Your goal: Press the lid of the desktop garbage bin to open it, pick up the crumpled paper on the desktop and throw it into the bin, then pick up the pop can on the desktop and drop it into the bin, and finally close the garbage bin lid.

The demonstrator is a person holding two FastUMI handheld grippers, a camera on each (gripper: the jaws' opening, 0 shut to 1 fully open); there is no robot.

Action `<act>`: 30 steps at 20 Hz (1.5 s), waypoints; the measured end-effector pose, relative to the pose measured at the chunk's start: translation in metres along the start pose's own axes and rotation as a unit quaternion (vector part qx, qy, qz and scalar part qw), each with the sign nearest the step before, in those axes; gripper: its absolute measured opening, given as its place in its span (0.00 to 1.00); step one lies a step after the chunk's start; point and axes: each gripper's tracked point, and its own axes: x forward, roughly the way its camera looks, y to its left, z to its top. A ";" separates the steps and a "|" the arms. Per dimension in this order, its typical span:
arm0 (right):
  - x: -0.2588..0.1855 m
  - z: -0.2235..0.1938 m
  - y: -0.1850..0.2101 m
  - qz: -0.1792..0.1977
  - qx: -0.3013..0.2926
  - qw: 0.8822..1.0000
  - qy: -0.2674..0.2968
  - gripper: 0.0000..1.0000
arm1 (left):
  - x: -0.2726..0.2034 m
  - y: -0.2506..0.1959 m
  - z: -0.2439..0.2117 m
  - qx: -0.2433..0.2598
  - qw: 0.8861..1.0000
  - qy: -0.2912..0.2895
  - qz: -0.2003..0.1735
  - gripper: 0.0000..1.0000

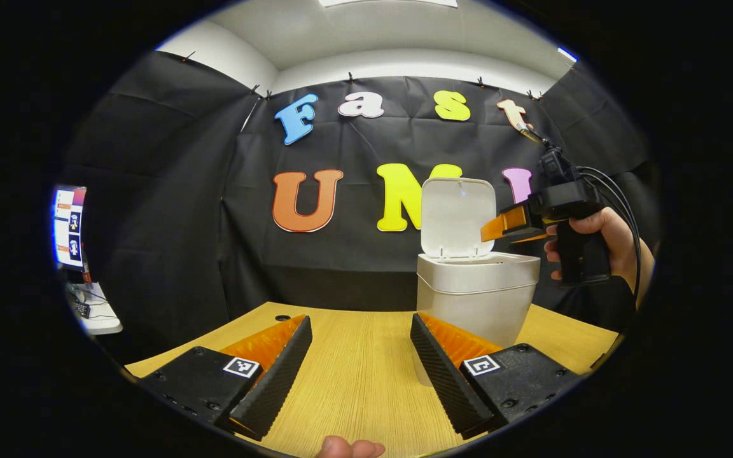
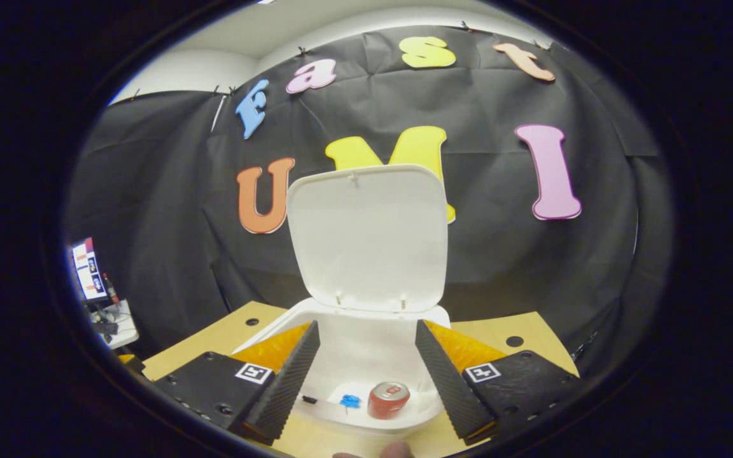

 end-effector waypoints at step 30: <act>0.086 0.172 0.018 -0.049 -0.003 0.996 -0.069 0.96 | -0.005 0.041 0.030 -0.011 0.999 -0.043 0.023 1.00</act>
